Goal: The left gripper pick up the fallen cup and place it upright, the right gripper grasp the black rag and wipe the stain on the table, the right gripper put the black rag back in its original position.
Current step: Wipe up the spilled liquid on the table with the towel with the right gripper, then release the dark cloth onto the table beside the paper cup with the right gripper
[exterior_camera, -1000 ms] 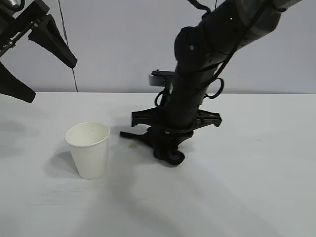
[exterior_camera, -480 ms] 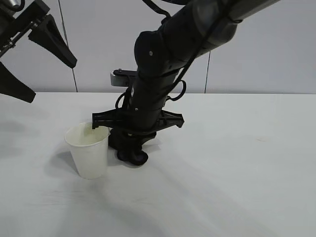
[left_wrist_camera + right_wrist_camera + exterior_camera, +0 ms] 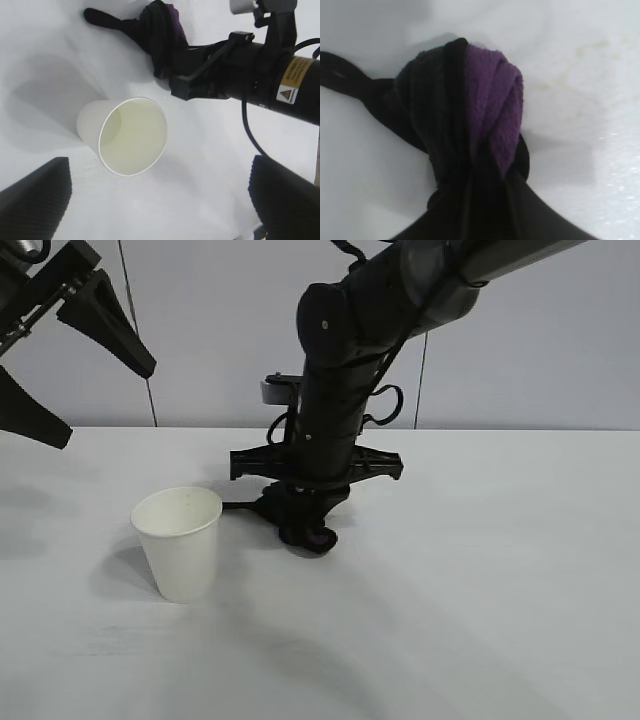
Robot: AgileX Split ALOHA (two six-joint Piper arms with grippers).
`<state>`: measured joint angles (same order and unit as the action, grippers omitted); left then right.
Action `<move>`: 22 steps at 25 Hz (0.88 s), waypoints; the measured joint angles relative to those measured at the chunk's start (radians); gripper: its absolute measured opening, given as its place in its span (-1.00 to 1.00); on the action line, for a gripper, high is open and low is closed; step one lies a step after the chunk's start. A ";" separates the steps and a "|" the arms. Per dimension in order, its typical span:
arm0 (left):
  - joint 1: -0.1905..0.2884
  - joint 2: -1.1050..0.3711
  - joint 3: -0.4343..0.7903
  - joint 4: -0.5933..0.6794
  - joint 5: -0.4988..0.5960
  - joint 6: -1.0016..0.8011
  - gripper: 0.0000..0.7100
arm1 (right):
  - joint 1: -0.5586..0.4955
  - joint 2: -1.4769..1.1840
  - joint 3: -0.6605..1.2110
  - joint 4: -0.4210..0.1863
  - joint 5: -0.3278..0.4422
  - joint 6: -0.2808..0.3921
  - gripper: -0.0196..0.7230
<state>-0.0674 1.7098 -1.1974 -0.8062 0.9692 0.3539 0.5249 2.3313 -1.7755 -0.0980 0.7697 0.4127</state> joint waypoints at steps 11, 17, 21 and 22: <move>0.000 0.000 0.000 0.000 0.000 0.000 0.95 | -0.092 -0.153 0.154 -0.035 0.039 -0.033 -0.75; 0.000 0.000 0.000 0.000 0.000 0.000 0.95 | -0.125 -0.384 0.435 -0.042 -0.044 -0.027 -0.75; 0.000 0.000 0.000 0.000 0.000 0.000 0.95 | -0.172 -0.498 0.566 -0.047 -0.060 -0.021 -0.75; 0.000 0.000 0.000 0.000 0.000 0.000 0.95 | -0.184 -0.519 0.590 -0.052 -0.060 -0.021 -0.75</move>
<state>-0.0674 1.7098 -1.1974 -0.8062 0.9692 0.3539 0.3409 1.8125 -1.1858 -0.1497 0.7101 0.3920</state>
